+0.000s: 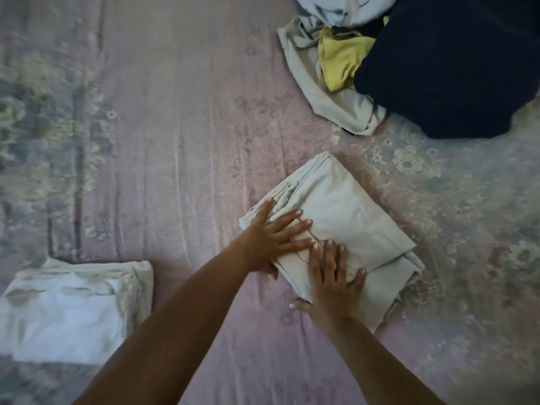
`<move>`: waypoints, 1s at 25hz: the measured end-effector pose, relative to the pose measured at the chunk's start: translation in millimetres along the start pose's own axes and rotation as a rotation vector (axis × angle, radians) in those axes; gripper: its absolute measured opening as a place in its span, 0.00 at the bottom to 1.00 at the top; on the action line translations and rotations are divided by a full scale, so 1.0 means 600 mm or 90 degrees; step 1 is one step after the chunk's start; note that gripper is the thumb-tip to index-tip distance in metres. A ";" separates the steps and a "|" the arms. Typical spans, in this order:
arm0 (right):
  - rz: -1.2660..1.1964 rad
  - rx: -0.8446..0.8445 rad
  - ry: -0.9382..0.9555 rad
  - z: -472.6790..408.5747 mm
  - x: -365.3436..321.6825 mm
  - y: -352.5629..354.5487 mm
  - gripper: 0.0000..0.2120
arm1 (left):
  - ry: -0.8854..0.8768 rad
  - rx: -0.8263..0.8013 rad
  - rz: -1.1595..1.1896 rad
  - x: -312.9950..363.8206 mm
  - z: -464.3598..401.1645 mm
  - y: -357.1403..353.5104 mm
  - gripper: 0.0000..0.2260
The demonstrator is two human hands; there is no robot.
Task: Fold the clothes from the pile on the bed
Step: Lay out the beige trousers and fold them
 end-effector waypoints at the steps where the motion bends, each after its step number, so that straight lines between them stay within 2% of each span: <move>1: -0.009 0.005 0.006 0.001 0.005 0.004 0.65 | -0.002 0.000 -0.016 -0.001 -0.008 0.006 0.34; 2: -0.011 0.024 0.020 0.002 0.010 0.009 0.63 | -0.018 0.004 -0.037 0.002 -0.015 0.013 0.30; 4: -0.021 0.075 0.058 0.005 0.013 0.029 0.51 | -0.043 0.040 -0.059 0.004 -0.019 0.034 0.26; 6: -0.029 0.148 0.081 0.008 -0.005 0.061 0.38 | -0.027 0.075 -0.052 -0.016 -0.002 0.070 0.27; 7: -0.031 0.183 0.091 0.006 -0.020 0.080 0.34 | -0.018 0.095 -0.049 -0.033 0.013 0.090 0.27; 10: 0.016 0.252 0.174 -0.032 -0.100 0.153 0.32 | 0.051 0.173 -0.052 -0.114 0.093 0.151 0.22; 13: 0.080 0.282 0.275 -0.104 -0.214 0.233 0.23 | 0.172 0.233 -0.084 -0.225 0.204 0.201 0.16; 16: 0.140 0.346 0.385 -0.163 -0.348 0.322 0.21 | 0.301 0.267 -0.157 -0.316 0.330 0.230 0.15; 20: 0.221 0.427 0.477 -0.214 -0.492 0.347 0.19 | 0.451 0.307 -0.226 -0.389 0.460 0.214 0.13; 22: 0.229 0.372 0.504 -0.235 -0.552 0.312 0.22 | 0.516 0.209 -0.221 -0.398 0.508 0.145 0.16; 23: 0.229 0.311 0.518 -0.245 -0.578 0.281 0.25 | 0.541 0.104 -0.187 -0.395 0.531 0.097 0.20; 25: 0.214 0.100 0.501 -0.254 -0.602 0.201 0.34 | 0.577 -0.089 -0.073 -0.374 0.577 0.008 0.35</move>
Point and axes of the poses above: each hand's wrist, its own z-axis away from the middle knuckle, its own y-axis out of the back of the hand, x = y × z, the point moved 6 cm from there along -z, towards the middle knuckle, and after that the axes turned 8 degrees about y, right-handed, at the moved point
